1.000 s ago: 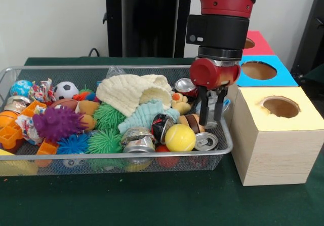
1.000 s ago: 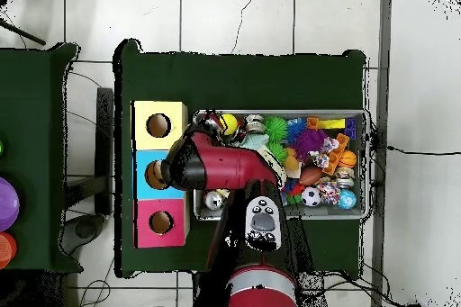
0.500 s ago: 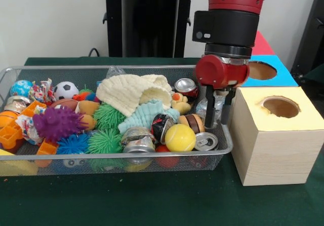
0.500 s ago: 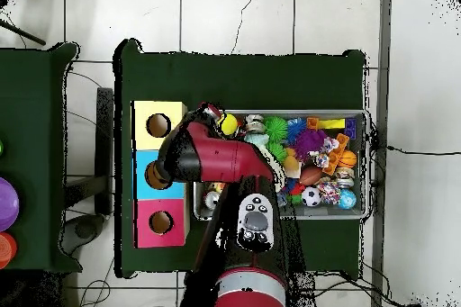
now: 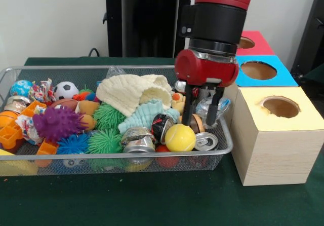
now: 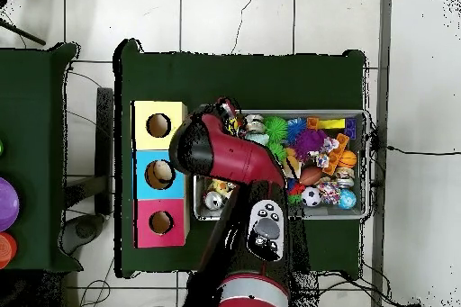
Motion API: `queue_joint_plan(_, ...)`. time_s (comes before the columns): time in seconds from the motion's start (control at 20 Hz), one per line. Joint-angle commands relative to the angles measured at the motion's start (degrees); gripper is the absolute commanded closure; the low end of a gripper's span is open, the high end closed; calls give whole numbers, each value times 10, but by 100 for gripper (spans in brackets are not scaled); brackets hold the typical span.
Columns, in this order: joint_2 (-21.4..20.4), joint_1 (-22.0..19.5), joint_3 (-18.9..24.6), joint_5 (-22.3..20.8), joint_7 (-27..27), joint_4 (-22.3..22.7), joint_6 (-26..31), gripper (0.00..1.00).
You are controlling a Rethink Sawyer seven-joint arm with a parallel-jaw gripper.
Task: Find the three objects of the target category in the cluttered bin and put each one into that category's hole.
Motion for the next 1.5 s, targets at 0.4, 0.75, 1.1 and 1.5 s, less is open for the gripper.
queue_joint_plan(0.4, 36, 37, -58, 55, 229, 71, 19, 0)
queue_joint_plan(0.75, 24, 1, -8, 127, 319, 121, -16, 0)
queue_joint_plan(1.1, 40, 1, 5, 123, 332, 112, -45, 0)
queue_joint_plan(1.5, 67, 33, -17, 135, 366, 72, -27, 0)
